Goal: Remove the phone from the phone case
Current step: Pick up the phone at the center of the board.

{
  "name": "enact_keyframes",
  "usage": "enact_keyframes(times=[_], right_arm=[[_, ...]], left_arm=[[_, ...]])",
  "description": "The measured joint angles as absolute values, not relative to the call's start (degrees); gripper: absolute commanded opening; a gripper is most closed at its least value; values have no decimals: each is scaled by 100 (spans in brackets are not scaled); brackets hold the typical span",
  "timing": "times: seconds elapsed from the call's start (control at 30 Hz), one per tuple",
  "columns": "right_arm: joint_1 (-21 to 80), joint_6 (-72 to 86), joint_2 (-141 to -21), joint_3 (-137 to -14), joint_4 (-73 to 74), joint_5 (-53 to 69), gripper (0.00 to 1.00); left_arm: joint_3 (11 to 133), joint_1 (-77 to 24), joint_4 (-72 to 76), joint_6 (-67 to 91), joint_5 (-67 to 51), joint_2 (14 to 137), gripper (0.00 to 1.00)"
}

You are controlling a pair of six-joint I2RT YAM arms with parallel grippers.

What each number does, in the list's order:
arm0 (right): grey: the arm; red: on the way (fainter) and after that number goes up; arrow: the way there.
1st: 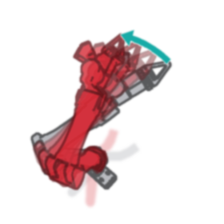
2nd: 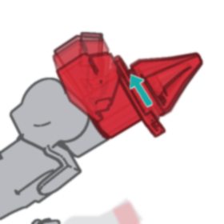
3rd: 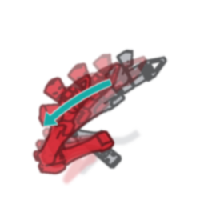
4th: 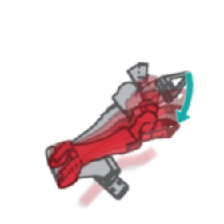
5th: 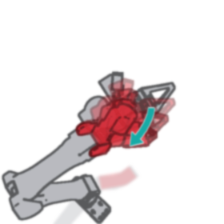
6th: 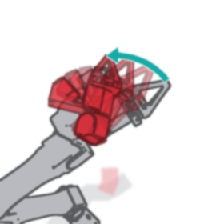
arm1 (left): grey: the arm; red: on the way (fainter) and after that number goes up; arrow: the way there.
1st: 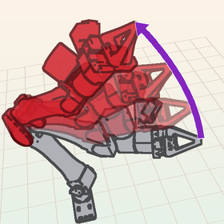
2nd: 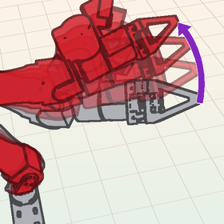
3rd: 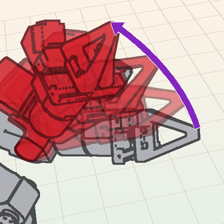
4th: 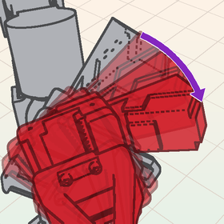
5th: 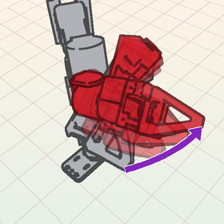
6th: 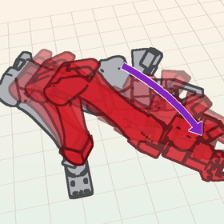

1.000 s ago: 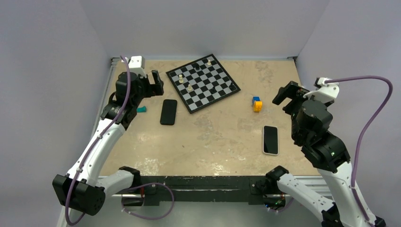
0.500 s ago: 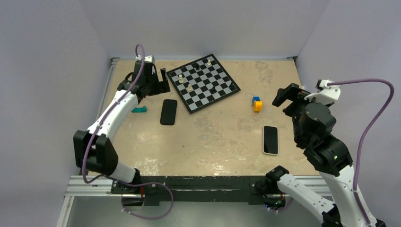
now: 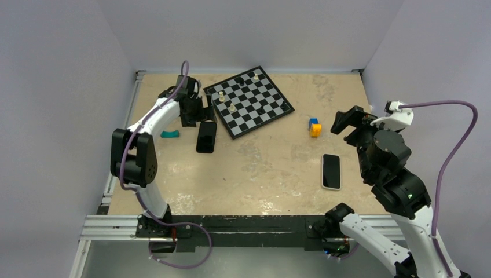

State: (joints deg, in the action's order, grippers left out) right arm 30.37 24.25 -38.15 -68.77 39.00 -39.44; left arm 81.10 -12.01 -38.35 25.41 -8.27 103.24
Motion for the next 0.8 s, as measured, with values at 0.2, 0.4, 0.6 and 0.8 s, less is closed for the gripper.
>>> enact_keyframes(times=[0.2, 0.4, 0.6, 0.8], right_arm=[[3037, 2460, -3822, -6799, 3857, -3918, 99], [3037, 2508, -3822, -6726, 3815, -3887, 99], [3037, 2558, -3776, -6650, 3813, -3813, 99], [3037, 2598, -3621, -6624, 3817, -3798, 99]], left_arm=[[8416, -1203, -4001, 2440, -454, 10770, 100], [8558, -1297, -4265, 2443, 27, 11142, 100], [8788, -1601, -4576, 2449, 491, 11402, 100], [9080, -1813, -4873, 2451, 733, 11727, 98]])
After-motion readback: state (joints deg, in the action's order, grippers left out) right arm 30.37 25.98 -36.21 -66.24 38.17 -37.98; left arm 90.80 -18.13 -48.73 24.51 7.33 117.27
